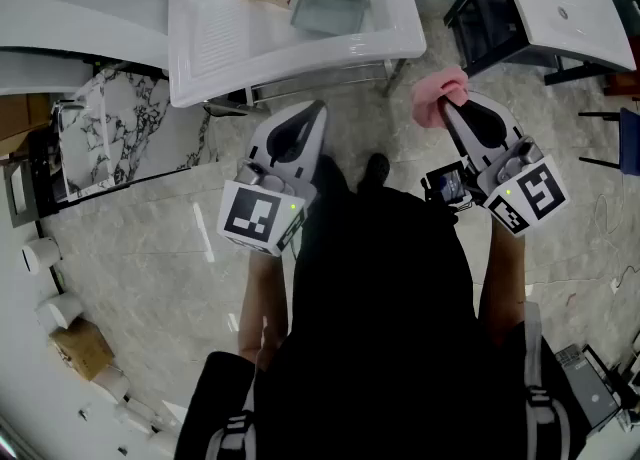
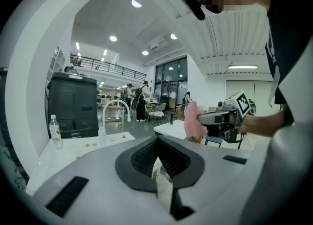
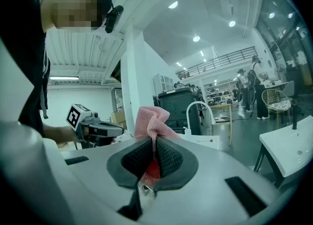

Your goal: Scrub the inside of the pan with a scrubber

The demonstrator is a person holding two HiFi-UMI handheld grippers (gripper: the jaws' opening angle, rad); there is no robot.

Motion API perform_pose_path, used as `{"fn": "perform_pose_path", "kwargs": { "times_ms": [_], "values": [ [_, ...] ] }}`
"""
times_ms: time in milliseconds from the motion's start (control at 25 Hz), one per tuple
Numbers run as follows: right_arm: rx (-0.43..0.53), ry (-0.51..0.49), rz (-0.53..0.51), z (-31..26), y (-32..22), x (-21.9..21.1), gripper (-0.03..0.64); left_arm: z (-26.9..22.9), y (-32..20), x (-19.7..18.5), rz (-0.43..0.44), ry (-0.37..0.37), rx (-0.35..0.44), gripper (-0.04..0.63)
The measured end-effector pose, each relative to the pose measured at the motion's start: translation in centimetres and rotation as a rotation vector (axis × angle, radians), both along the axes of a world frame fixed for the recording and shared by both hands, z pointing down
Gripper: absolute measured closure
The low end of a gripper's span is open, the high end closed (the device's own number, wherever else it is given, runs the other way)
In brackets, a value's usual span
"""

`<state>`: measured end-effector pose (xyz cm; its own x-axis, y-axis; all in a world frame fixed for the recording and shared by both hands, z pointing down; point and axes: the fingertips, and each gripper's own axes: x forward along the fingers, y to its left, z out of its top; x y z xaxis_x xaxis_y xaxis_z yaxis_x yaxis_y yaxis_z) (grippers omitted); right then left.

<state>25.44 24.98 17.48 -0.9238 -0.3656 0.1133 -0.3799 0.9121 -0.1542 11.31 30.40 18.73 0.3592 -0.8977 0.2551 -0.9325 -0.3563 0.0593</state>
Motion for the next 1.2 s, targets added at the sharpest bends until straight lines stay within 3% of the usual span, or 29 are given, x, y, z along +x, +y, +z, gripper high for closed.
{"fn": "perform_pose_path", "kwargs": {
  "times_ms": [280,520,840,1200],
  "values": [
    [-0.037,-0.046,-0.048,0.0,0.5,0.0,0.583,0.3,0.4,0.4,-0.004,-0.008,-0.001,0.563],
    [-0.053,-0.088,0.041,0.6,-0.8,0.5,0.578,0.9,0.4,0.0,-0.013,-0.011,-0.031,0.561],
    [-0.097,-0.045,0.071,2.7,-2.9,-0.5,0.578,2.6,-2.4,-1.5,0.006,-0.006,-0.05,0.561],
    [-0.151,0.029,0.084,4.7,-8.4,-4.2,0.578,4.2,-9.4,-4.7,0.048,-0.017,-0.072,0.561]
  ]
}}
